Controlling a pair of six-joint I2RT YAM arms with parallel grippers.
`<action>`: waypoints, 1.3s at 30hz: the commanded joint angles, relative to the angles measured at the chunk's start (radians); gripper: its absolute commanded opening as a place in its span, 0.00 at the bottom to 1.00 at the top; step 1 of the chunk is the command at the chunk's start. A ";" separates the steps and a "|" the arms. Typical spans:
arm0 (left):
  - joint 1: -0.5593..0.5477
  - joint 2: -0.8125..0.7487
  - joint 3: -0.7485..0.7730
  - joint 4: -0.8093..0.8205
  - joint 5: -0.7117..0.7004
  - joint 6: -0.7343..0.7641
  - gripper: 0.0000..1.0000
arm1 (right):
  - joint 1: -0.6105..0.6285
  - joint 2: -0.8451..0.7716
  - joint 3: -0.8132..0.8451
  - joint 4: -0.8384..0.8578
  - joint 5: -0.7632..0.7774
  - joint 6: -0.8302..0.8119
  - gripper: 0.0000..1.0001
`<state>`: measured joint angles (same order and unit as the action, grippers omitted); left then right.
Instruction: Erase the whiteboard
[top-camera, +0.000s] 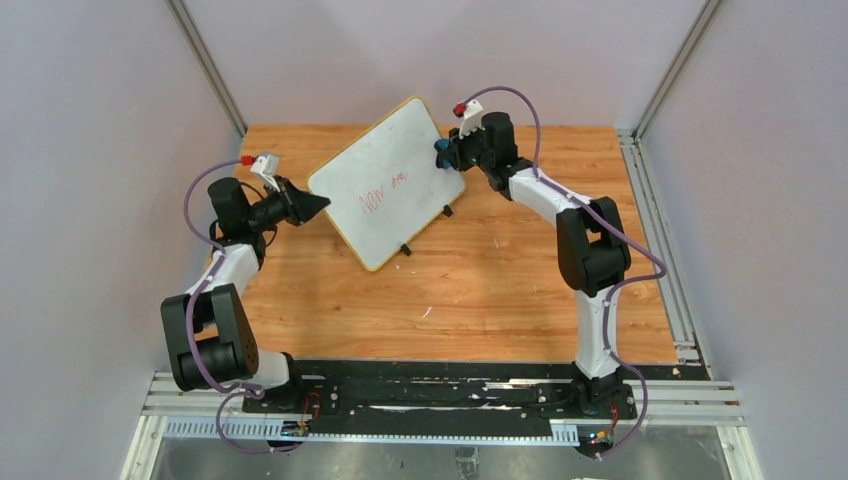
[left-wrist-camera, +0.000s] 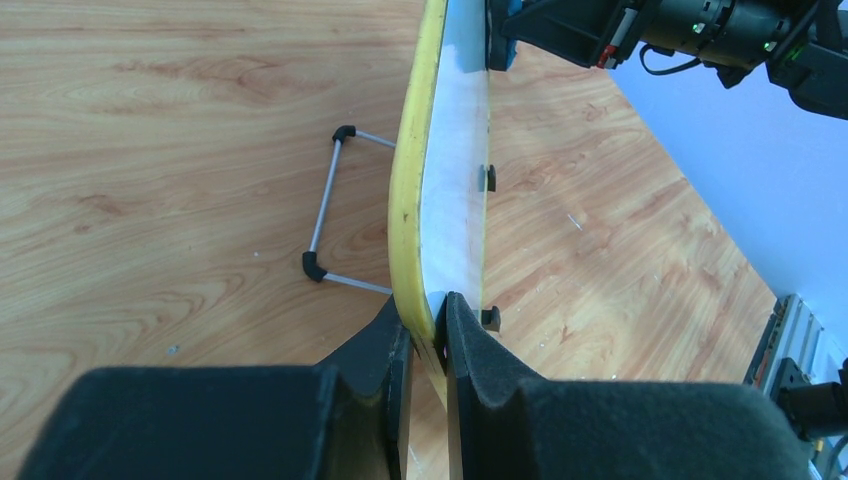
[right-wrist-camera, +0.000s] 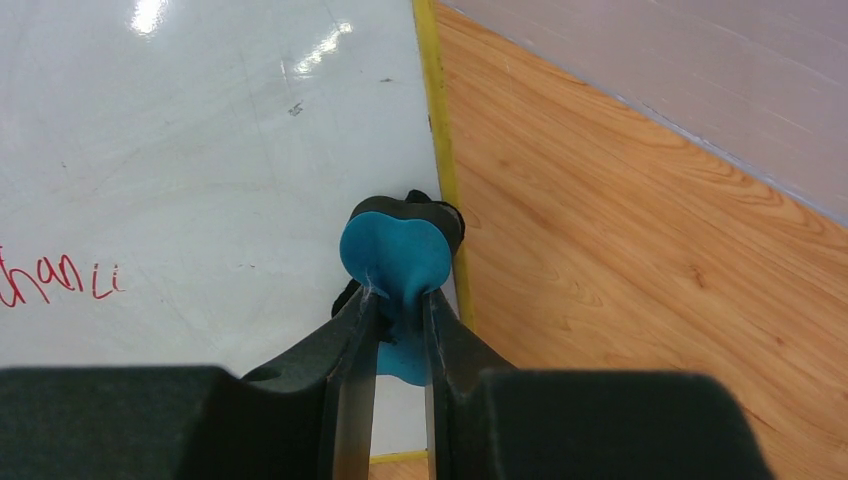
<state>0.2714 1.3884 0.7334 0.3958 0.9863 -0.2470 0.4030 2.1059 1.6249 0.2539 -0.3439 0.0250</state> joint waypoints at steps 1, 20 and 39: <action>-0.003 0.007 -0.002 -0.051 -0.034 0.117 0.00 | 0.017 0.007 -0.006 0.009 -0.004 0.002 0.01; -0.003 0.000 0.005 -0.092 -0.032 0.144 0.00 | 0.208 -0.106 -0.137 0.103 -0.044 0.068 0.01; -0.003 -0.005 0.006 -0.112 -0.025 0.152 0.00 | 0.124 -0.068 -0.076 0.030 0.010 0.014 0.01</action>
<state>0.2714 1.3773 0.7464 0.3443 0.9928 -0.2096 0.5846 2.0235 1.5154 0.3035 -0.3626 0.0650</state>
